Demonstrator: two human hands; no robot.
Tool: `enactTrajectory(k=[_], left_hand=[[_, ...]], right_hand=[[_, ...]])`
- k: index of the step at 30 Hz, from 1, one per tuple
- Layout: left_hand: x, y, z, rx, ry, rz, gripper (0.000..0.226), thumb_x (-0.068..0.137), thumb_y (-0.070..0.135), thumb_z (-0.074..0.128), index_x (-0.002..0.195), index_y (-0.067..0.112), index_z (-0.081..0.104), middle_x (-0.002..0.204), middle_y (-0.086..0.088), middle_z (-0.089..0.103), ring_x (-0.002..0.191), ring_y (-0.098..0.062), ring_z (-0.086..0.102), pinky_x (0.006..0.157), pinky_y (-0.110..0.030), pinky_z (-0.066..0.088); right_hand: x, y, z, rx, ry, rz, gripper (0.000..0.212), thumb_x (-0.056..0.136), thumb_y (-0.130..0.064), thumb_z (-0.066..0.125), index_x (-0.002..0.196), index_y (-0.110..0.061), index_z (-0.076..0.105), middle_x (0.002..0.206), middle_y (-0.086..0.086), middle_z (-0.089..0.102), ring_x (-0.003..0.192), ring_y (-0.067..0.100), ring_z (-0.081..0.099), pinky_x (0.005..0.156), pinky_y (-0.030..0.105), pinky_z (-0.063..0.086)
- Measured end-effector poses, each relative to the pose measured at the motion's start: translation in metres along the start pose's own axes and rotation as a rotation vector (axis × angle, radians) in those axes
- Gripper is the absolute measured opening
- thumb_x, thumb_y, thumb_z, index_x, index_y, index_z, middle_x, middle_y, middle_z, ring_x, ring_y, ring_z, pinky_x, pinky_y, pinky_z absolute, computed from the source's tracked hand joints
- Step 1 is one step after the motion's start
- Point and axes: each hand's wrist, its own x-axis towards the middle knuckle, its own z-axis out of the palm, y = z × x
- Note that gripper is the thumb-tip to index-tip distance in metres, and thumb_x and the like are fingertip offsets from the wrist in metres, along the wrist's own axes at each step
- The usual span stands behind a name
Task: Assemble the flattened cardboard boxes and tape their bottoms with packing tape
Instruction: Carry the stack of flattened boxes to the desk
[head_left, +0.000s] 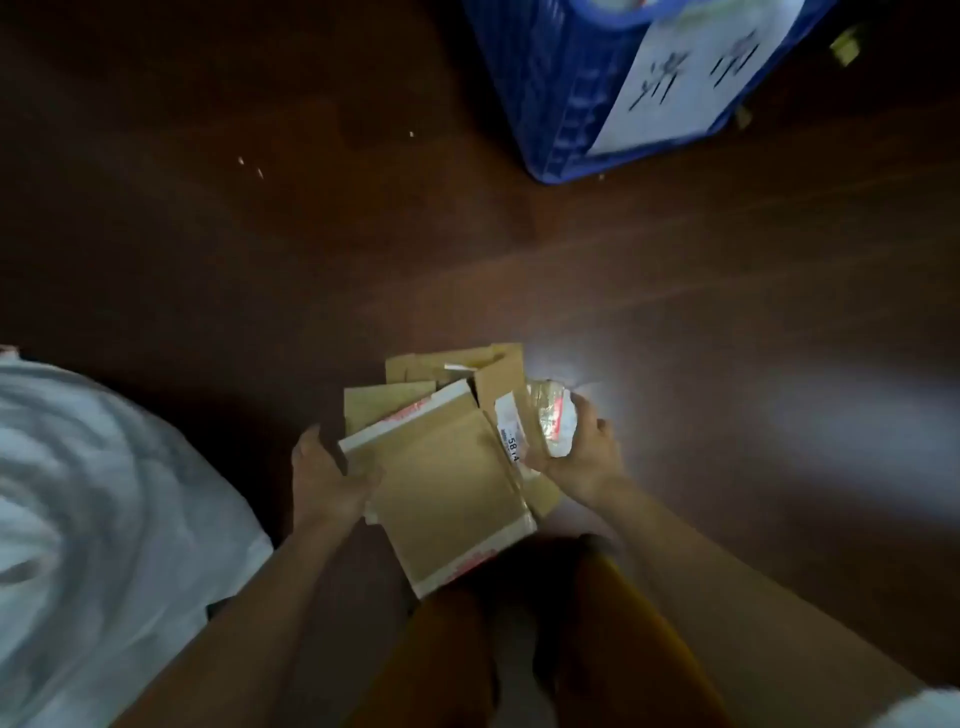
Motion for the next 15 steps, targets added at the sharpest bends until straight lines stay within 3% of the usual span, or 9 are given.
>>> enactTrajectory(k=[4,8,12,15], left_hand=[[0.064,-0.048,0.052,-0.022,-0.075,-0.093,0.129,0.054,0.028,0.095,0.153,0.007,0.015,0.155,-0.015,0.025,0.141,-0.032,0.03,0.111,-0.046,0.036],[0.12,-0.093,0.09,-0.043,-0.141,-0.176,0.152,0.02,0.061,0.094,0.148,0.015,0.027,0.147,-0.009,0.04,0.133,-0.027,0.043,0.104,-0.046,0.046],[0.169,-0.136,0.122,-0.156,-0.135,-0.149,0.141,0.012,0.064,0.093,0.138,0.024,0.044,0.134,-0.001,0.055,0.121,-0.021,0.055,0.094,-0.044,0.053],[0.148,-0.103,0.115,-0.272,-0.118,-0.166,0.109,0.028,0.043,0.1,0.124,0.016,0.056,0.122,-0.001,0.062,0.108,-0.019,0.061,0.088,-0.039,0.055]], right_hand=[[0.063,0.037,0.056,0.159,-0.038,0.106,0.12,0.063,-0.044,0.088,0.152,-0.028,0.01,0.147,0.012,0.028,0.137,0.032,0.032,0.113,0.048,0.033],[0.11,0.066,0.092,0.21,-0.025,0.163,0.134,0.055,-0.039,0.094,0.153,-0.027,0.003,0.151,0.011,0.023,0.14,0.033,0.03,0.115,0.049,0.03],[0.14,0.077,0.113,0.16,-0.066,0.239,0.144,0.043,-0.052,0.094,0.152,-0.024,0.005,0.149,0.009,0.023,0.14,0.031,0.029,0.113,0.057,0.029],[0.152,0.083,0.115,0.167,-0.017,0.254,0.14,0.038,-0.052,0.095,0.148,-0.017,0.016,0.142,0.006,0.031,0.136,0.027,0.035,0.112,0.05,0.035]])
